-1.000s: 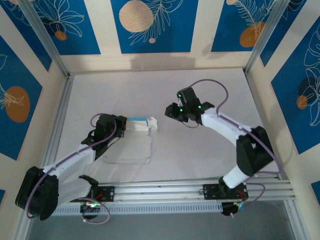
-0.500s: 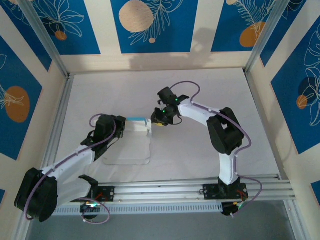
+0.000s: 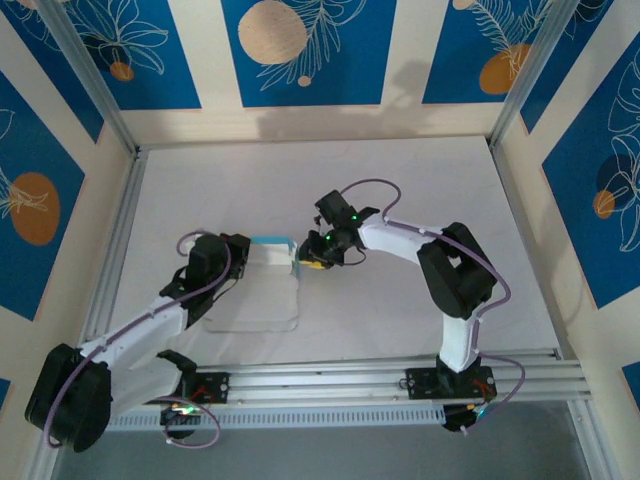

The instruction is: Fold the paper box

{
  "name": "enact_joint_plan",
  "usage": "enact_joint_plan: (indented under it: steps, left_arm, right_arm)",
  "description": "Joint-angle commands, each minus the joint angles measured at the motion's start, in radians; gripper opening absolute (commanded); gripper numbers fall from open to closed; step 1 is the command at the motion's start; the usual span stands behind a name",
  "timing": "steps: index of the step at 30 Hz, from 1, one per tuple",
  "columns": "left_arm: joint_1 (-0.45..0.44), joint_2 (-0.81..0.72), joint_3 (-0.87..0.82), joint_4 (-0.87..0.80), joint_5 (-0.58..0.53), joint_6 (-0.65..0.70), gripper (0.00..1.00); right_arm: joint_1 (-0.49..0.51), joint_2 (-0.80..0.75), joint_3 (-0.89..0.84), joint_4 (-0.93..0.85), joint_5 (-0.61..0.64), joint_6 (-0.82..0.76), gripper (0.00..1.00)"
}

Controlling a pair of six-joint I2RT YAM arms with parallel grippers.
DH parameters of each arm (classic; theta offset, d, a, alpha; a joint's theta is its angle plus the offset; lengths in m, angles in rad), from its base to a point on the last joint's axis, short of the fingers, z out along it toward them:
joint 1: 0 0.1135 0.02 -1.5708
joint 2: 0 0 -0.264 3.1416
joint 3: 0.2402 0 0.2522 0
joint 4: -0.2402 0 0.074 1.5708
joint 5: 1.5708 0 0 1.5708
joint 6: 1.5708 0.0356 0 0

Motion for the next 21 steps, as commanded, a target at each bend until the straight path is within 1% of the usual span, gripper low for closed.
enact_joint_plan:
  steps: [1, 4, 8, 12, 17, 21]
  left_arm:
    - [-0.018, -0.012, -0.028, -0.024, -0.006, 0.035, 0.00]
    - [-0.019, -0.025, -0.030, -0.028, -0.008, 0.037, 0.00]
    - [-0.020, -0.040, -0.037, -0.034, -0.008, 0.051, 0.00]
    - [-0.021, -0.045, -0.062, -0.017, -0.007, 0.048, 0.00]
    - [-0.021, -0.058, -0.071, -0.009, -0.006, 0.053, 0.00]
    - [-0.021, -0.082, -0.072, -0.002, -0.022, 0.071, 0.00]
  right_arm:
    - [0.035, -0.028, 0.022, 0.046, -0.022, -0.037, 0.29]
    - [0.069, -0.041, 0.019, 0.037, 0.042, -0.128, 0.29]
    - [0.104, -0.074, -0.031, 0.093, 0.134, -0.235, 0.28]
    - [0.131, -0.103, -0.099, 0.221, 0.195, -0.348, 0.28]
    - [0.180, -0.133, -0.169, 0.354, 0.258, -0.547, 0.27]
    - [0.206, -0.150, -0.193, 0.346, 0.325, -0.663, 0.26]
